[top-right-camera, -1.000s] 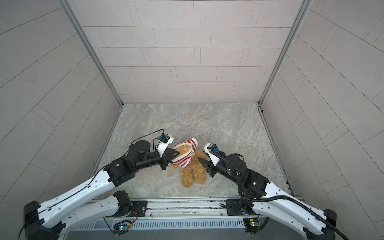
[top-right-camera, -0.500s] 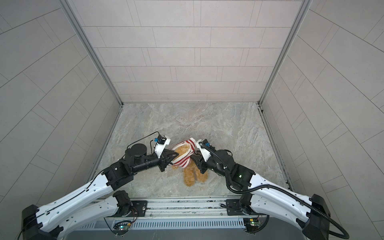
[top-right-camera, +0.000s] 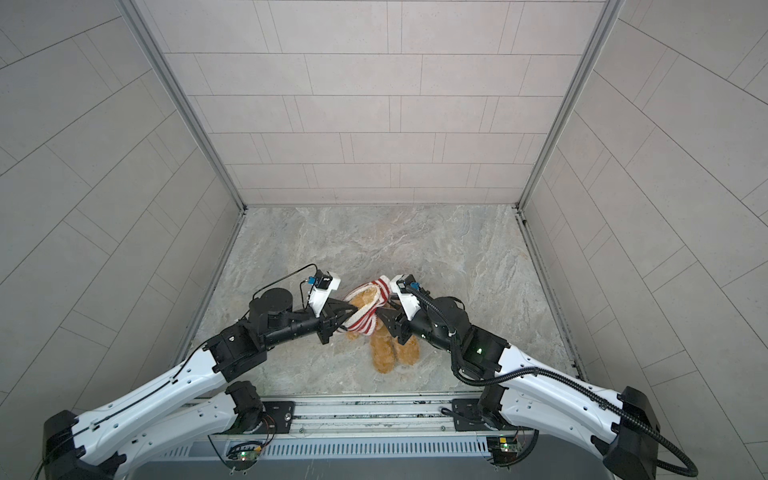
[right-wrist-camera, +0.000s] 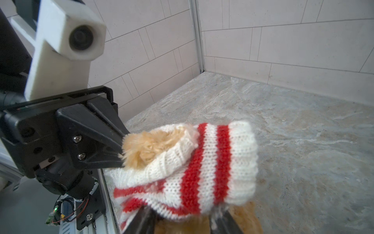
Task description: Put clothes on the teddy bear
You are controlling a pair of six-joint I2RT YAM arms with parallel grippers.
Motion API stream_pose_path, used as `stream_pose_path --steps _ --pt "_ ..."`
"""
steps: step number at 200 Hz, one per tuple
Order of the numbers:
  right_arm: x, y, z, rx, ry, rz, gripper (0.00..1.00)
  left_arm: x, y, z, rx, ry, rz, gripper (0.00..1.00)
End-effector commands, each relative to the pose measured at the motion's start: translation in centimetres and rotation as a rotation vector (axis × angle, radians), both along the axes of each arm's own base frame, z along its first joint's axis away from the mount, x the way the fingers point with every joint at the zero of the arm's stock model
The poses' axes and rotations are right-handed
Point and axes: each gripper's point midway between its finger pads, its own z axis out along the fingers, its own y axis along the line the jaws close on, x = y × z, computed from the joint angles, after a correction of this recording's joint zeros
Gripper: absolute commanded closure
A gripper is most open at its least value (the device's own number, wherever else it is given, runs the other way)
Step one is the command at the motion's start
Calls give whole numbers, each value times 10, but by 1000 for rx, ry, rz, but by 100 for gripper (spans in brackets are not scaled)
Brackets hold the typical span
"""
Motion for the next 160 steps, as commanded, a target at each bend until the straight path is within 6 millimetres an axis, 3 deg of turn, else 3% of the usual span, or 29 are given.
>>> stream_pose_path --steps 1,23,46,109,160 --pt "0 3 26 79 -49 6 65 -2 -2 16 -56 -37 -17 100" --pt "1 -2 27 86 -66 -15 88 -2 -1 14 -57 -37 -11 100" --pt "3 -12 22 76 -65 -60 100 1 1 12 -51 -32 10 100" --pt "18 -50 -34 -97 55 -262 100 10 10 4 -86 -20 99 100" --pt "24 -67 -89 -258 198 -337 100 10 13 5 -119 -28 112 100"
